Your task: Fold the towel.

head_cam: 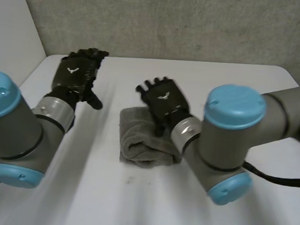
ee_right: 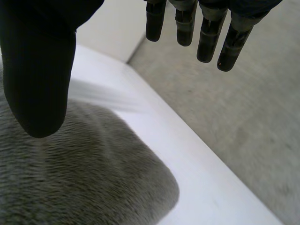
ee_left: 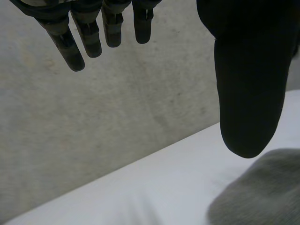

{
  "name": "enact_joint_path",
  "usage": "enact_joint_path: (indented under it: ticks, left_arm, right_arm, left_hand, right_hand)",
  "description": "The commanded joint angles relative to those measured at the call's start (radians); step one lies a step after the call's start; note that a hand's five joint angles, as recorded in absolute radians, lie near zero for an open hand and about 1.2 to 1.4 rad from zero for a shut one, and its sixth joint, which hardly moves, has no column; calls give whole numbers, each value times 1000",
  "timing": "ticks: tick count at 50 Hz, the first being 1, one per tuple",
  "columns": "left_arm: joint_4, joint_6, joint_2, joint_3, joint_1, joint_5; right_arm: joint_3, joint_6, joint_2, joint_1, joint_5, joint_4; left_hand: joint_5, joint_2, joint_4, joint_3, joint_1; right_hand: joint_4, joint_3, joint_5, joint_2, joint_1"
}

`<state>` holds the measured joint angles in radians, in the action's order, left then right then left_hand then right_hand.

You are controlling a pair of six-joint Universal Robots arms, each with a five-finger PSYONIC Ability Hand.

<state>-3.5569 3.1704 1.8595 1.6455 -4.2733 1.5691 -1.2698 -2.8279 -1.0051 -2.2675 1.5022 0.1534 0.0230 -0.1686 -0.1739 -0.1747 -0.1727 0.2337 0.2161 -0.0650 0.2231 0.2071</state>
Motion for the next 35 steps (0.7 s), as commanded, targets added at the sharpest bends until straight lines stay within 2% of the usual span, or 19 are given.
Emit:
enact_joint_path:
  ticks: [1,8,11,13,17,25,29,35]
  left_arm:
    - [81,-131,99,-93,76,8]
    - [259,-196,257,-226,125,12]
    - [283,-201,290,-245,125,17]
    - [315,-193,345,-268,125,51]
    - [328,-187,386,-271,124,106]
    - [331,-184,400,-244,124,118]
    - [333,-182,379,-237,124,118]
    - [333,-184,259,-239,128,115]
  right_arm:
    - [3,-277,-12,94,-14,-99]
    - [35,-344,42,154,-74,-196]
    - [59,-363,77,166,-98,-202]
    - [75,-364,100,169,-105,-207]
    - [133,-360,176,172,-114,-250]
    - [222,-317,286,174,-137,-342]
    - [222,-291,276,174,-135,-344]
    - [195,-278,120,183,-135,-333]
  left_hand:
    - [19,-48,-43,-42,-44]
    - [16,-45,-40,-39,-41]
    - [16,-45,-40,-39,-41]
    - [13,-42,-37,-36,-38]
    - [4,-33,-28,-27,-29]
    - [-5,-24,-19,-18,-20]
    - [-10,-19,-13,-12,-14]
    - [-13,-16,-10,-9,-11]
  right_hand:
    - [-59,-42,65,-49,-33]
    - [-59,-42,65,-49,-33]
    - [-59,-42,65,-49,-33]
    - [-59,-42,65,-49,-33]
    - [-59,-42,65,-49,-33]
    - [-59,-42,65,-49,-33]
    - [-59,-42,65,-49,-33]
    - [-59,-42,65,-49,-33]
